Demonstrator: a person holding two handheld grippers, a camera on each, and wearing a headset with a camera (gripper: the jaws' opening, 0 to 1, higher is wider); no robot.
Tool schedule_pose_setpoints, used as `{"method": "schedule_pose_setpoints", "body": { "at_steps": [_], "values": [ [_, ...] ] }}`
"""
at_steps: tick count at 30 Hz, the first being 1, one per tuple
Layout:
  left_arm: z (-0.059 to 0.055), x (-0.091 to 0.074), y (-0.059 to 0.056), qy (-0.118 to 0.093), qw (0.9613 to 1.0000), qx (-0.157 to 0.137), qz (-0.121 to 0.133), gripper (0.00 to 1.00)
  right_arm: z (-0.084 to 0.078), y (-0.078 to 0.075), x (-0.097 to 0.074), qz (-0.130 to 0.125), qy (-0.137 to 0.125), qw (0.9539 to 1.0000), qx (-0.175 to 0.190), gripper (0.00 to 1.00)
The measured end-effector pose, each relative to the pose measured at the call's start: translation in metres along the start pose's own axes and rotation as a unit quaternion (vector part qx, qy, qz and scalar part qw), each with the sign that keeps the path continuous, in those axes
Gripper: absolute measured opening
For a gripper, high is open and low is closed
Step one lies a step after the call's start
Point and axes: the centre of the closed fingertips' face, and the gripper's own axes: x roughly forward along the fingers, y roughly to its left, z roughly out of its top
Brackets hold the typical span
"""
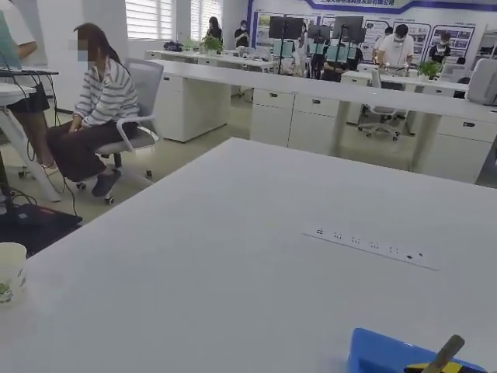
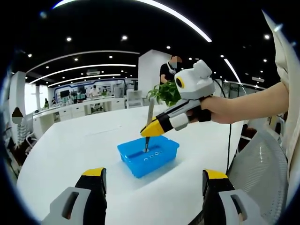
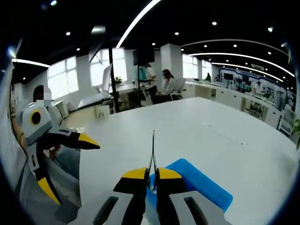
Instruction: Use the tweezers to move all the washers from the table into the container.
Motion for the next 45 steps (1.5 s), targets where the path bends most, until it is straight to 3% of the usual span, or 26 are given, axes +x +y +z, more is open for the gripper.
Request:
{"method": "schedule_pose_setpoints", "body": {
  "at_steps": [15, 19, 22, 32, 45],
  "values": [
    [0.0, 0.0, -0.002, 0.0, 1.0, -0.001, -0.006, 0.84, -0.031, -0.037, 0.031, -0.015, 0.05, 0.9974, 0.049, 0.03],
    [0.007, -0.003, 0.0, -0.02, 0.9997, -0.012, -0.003, 0.83, -0.04, -0.041, 0.034, -0.018, 0.067, 0.9966, 0.046, 0.03],
    [0.006, -0.002, 0.001, -0.018, 0.9997, -0.014, -0.002, 0.83, -0.044, -0.047, 0.038, -0.019, 0.071, 0.9962, 0.048, 0.03],
    [0.005, -0.002, 0.0, -0.017, 0.9998, -0.013, -0.005, 0.82, -0.041, -0.041, 0.054, -0.006, 0.066, 0.9963, 0.054, 0.03],
    [0.006, -0.002, -0.001, -0.018, 0.9997, -0.016, -0.01, 0.82, -0.055, -0.042, 0.058, -0.005, 0.085, 0.9954, 0.044, 0.03]
  ]
}}
